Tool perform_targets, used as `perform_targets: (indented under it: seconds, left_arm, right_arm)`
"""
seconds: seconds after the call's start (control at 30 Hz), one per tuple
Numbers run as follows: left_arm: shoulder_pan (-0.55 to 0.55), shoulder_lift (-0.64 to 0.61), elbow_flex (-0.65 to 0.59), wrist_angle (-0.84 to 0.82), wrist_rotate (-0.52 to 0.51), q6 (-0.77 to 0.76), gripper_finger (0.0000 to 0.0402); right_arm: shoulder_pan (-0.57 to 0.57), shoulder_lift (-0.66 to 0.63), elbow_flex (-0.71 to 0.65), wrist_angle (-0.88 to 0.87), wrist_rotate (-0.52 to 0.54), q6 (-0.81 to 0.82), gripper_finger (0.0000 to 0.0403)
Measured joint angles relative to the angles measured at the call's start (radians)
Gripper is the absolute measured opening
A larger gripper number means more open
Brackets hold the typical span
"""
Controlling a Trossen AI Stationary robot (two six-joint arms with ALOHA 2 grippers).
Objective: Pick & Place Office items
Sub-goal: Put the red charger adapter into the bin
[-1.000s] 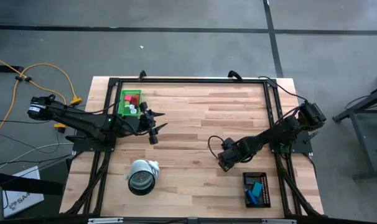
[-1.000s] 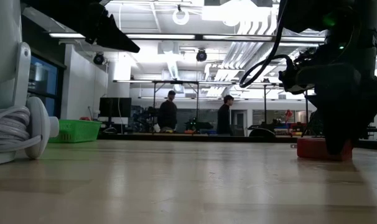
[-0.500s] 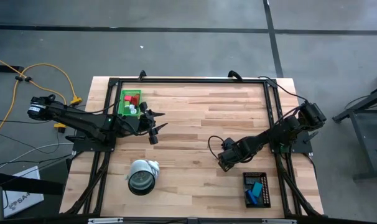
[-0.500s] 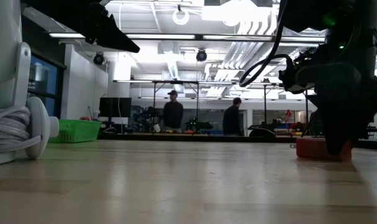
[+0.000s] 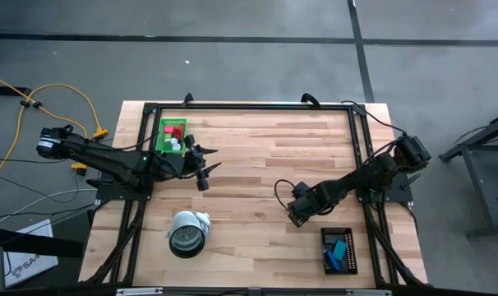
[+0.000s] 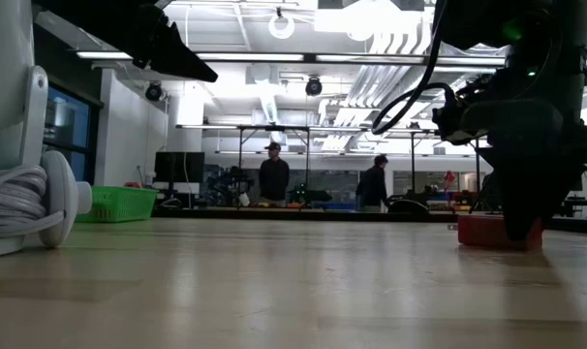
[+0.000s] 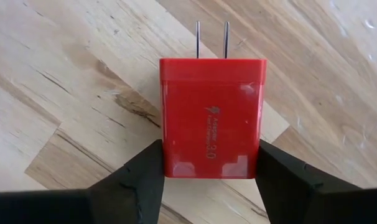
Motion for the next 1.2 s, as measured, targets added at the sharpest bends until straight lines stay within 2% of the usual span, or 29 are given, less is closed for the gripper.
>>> perform_targets:
  seconds: [0.7,1.2]
  left_arm:
    - [0.000,0.000,0.000,0.000,0.000,0.000,0.0193]
    - [0.000,0.000,0.000,0.000,0.000,0.000,0.0193]
  right_arm:
    - [-0.006,0.000,0.102,-0.009,0.015,-0.188,0.0196]
    - [-0.078,0.000,0.287,0.051,0.046,-0.467,0.0196]
